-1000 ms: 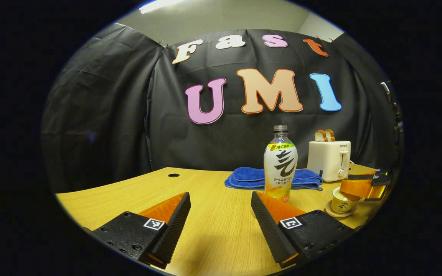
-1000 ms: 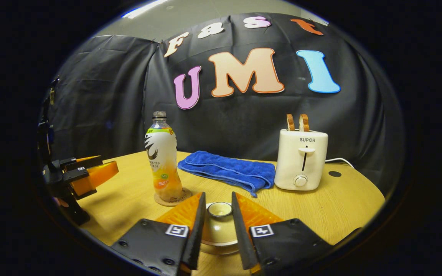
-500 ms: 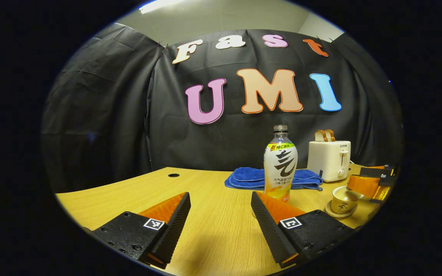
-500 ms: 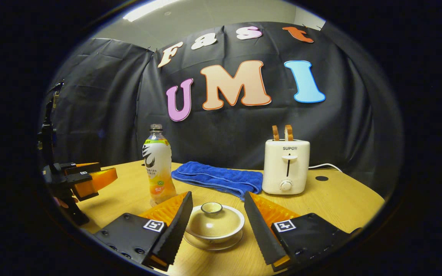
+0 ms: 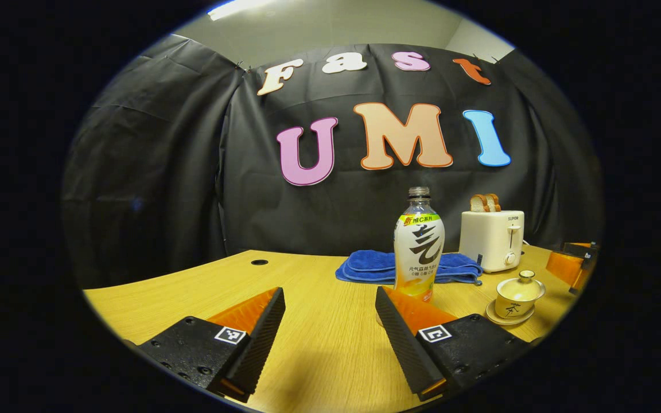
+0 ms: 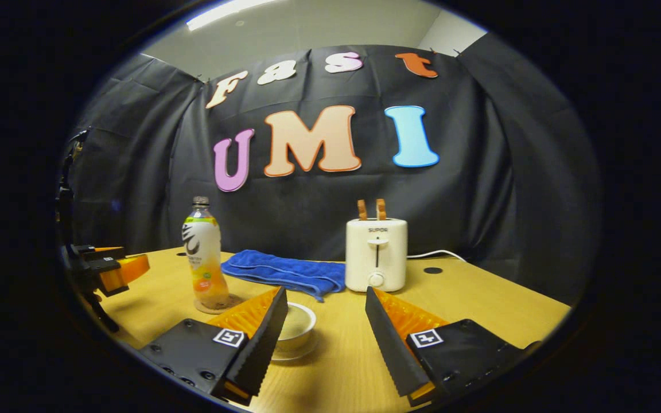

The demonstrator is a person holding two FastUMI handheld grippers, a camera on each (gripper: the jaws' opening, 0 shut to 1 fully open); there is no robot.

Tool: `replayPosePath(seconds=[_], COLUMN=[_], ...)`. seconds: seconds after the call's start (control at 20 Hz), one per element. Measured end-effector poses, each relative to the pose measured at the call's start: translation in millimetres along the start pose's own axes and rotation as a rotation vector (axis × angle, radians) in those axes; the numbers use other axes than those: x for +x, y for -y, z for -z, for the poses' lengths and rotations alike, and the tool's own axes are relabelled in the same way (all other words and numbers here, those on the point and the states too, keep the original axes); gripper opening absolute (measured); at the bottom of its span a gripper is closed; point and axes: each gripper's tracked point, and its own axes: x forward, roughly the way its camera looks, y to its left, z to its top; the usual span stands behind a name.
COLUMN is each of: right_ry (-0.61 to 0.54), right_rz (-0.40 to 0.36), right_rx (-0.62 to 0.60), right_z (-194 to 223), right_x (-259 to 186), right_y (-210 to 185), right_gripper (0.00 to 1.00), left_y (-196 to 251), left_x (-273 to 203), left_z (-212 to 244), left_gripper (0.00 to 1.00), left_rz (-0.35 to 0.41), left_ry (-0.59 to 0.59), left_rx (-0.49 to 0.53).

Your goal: Open the teacup lid with one hand, grasp the water bottle and pour water into the teacup with the other hand; after pouring, place the water bottle on the coaster and then close the teacup lid.

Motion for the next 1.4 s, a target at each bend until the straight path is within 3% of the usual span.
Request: replayPosePath(seconds=[0.1,0.15,0.4,0.45,0.65,0.7,0.75,0.8,1.2,1.25,1.3,1.35,1.4], right_ry=[0.002,0.004,0.009,0.008,0.008,0.009,0.008,0.009,0.009,0.009,0.009,0.009,0.009], right_rz=[0.045,0.067,0.154,0.157,0.157,0.157,0.157,0.157,0.157,0.157,0.157,0.157,0.157], right_rx=[-0.002,-0.002,-0.004,-0.005,-0.005,-0.006,-0.006,-0.006,-0.006,-0.006,-0.006,-0.006,-0.006], right_z=[-1.5,-1.8,-4.1,-3.2,-3.1,-3.4,-3.0,-3.2,-3.2,-2.9,-3.2,-3.1,-3.4], right_x=[-6.8,-9.3,-21.5,-22.0,-21.8,-21.4,-21.6,-21.4,-21.2,-21.4,-21.6,-21.6,-21.7], right_y=[12.2,19.2,45.6,45.7,46.2,45.9,46.3,46.0,46.5,46.1,46.2,46.3,46.3], right_gripper=[0.99,0.95,1.00,0.95,0.99,0.95,0.99,0.95,0.95,0.99,0.95,0.99,0.95], left_y=[0.4,0.3,0.4,0.3,0.5,0.3,-0.2,-0.4,-0.9,-0.6,-0.6,-1.0,-1.2], left_x=[0.3,0.3,-0.1,-0.3,0.3,0.1,-0.3,0.0,-0.1,0.3,0.6,0.4,0.1], left_z=[0.8,0.5,0.9,0.7,1.4,0.5,0.3,0.8,0.5,0.2,0.6,0.4,0.8], left_gripper=[0.93,0.93,0.93,0.93,0.93,0.93,0.93,0.93,0.93,0.93,0.93,0.93,0.93], left_rz=[0.000,0.000,0.000,-0.001,-0.002,-0.002,-0.003,-0.004,-0.003,-0.003,-0.003,-0.003,-0.003], left_ry=[-0.001,0.000,-0.002,-0.002,-0.002,-0.001,-0.001,-0.002,-0.001,-0.001,-0.001,-0.001,-0.001], left_rx=[0.000,0.000,0.001,0.001,0.002,0.001,0.001,0.002,0.002,0.002,0.002,0.002,0.002])
